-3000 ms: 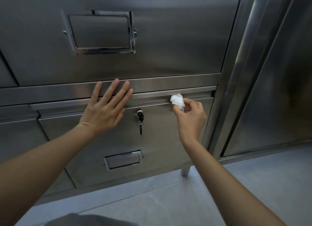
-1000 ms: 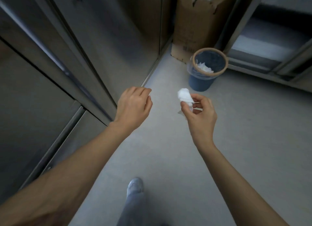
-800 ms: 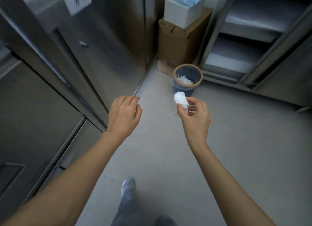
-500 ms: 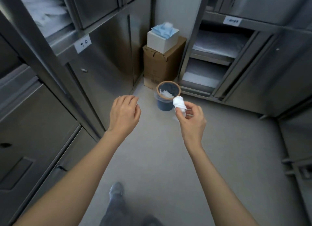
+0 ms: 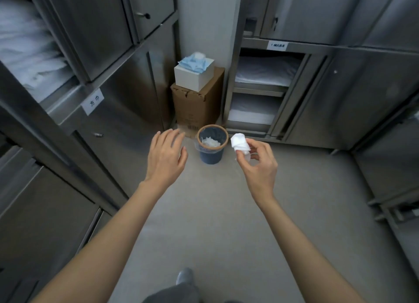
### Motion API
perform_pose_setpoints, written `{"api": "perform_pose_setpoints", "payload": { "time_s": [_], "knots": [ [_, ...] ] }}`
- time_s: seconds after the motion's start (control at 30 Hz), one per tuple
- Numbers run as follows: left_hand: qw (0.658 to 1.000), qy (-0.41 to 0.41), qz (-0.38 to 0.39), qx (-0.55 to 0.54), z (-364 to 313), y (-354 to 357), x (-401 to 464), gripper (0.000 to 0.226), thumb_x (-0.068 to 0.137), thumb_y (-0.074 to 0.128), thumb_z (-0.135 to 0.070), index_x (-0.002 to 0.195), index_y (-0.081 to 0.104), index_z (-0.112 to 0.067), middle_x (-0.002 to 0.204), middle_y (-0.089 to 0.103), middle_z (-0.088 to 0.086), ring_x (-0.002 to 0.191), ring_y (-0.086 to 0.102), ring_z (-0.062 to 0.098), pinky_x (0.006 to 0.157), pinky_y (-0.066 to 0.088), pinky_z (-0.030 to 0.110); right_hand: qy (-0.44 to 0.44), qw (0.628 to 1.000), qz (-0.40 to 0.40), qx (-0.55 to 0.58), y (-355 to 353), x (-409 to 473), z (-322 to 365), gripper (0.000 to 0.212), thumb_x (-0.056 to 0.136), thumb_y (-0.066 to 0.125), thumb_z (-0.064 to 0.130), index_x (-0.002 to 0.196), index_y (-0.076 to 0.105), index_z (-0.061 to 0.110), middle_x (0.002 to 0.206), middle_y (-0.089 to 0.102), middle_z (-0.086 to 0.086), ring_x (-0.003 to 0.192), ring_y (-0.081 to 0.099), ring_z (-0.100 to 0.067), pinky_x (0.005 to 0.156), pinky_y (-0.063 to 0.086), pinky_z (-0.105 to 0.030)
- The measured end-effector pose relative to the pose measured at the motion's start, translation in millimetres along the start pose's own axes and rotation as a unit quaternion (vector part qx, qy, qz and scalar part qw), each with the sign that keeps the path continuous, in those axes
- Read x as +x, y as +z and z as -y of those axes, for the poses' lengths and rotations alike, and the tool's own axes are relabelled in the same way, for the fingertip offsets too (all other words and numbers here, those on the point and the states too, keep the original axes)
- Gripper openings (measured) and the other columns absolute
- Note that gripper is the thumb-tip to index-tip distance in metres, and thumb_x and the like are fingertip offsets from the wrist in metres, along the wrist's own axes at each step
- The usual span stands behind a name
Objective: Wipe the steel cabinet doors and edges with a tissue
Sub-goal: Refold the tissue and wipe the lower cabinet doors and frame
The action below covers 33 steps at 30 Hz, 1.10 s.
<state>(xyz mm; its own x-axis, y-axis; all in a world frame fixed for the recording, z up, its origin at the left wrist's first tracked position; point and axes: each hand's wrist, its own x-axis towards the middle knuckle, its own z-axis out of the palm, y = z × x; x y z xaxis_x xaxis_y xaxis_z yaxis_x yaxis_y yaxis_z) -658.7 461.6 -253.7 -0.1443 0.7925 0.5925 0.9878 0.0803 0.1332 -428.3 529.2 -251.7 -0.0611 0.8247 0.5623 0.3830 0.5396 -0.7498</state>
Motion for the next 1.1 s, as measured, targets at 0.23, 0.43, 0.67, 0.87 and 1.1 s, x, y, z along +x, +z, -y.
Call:
{"api": "perform_pose_setpoints", "payload": {
  "time_s": [0.23,0.43,0.67,0.87,1.1],
  "knots": [
    [0.999,0.015,0.027,-0.026,51,44,53,0.045,0.096,0.039,-0.026,0.128,0.061,-0.002,0.129,0.061,0.017,0.122,0.055,0.031,0.110,0.038,0.049,0.005,1.000,-0.029,-0.010,65,46,-15,0.027,0.082,0.076,0.010,0.109,0.071,0.010,0.102,0.063,0.002,0.085,0.060,-0.009,0.078,0.048,-0.018],
    [0.999,-0.006,0.039,-0.025,87,95,92,0.044,0.095,0.039,-0.024,0.125,0.062,0.000,0.127,0.062,0.018,0.118,0.058,0.033,0.107,0.041,0.050,0.033,0.999,-0.003,-0.023,117,88,-55,0.028,0.082,0.077,0.008,0.109,0.071,0.008,0.103,0.064,-0.001,0.085,0.057,-0.003,0.077,0.045,-0.011],
    [0.996,-0.042,0.079,-0.011,110,193,155,0.038,0.093,0.048,-0.018,0.124,0.062,0.001,0.126,0.062,0.019,0.116,0.058,0.034,0.105,0.042,0.051,0.074,0.996,0.047,-0.033,175,158,-140,0.029,0.082,0.079,0.010,0.109,0.071,0.008,0.105,0.065,-0.001,0.086,0.056,-0.002,0.076,0.044,-0.008],
    [0.988,-0.096,0.120,-0.008,110,269,224,0.042,0.091,0.044,-0.020,0.122,0.063,0.001,0.123,0.063,0.019,0.112,0.060,0.036,0.100,0.045,0.051,0.099,0.991,0.089,-0.027,212,237,-208,0.029,0.082,0.079,0.009,0.110,0.071,0.010,0.103,0.064,0.000,0.085,0.057,0.002,0.076,0.047,-0.014],
    [0.976,-0.151,0.157,0.002,123,353,278,0.043,0.090,0.042,-0.023,0.115,0.065,0.004,0.116,0.066,0.021,0.106,0.063,0.037,0.093,0.049,0.048,0.132,0.979,0.144,-0.051,274,299,-289,0.028,0.082,0.080,0.011,0.107,0.070,0.007,0.099,0.064,-0.002,0.084,0.057,-0.005,0.074,0.050,-0.024]
  ]
}}
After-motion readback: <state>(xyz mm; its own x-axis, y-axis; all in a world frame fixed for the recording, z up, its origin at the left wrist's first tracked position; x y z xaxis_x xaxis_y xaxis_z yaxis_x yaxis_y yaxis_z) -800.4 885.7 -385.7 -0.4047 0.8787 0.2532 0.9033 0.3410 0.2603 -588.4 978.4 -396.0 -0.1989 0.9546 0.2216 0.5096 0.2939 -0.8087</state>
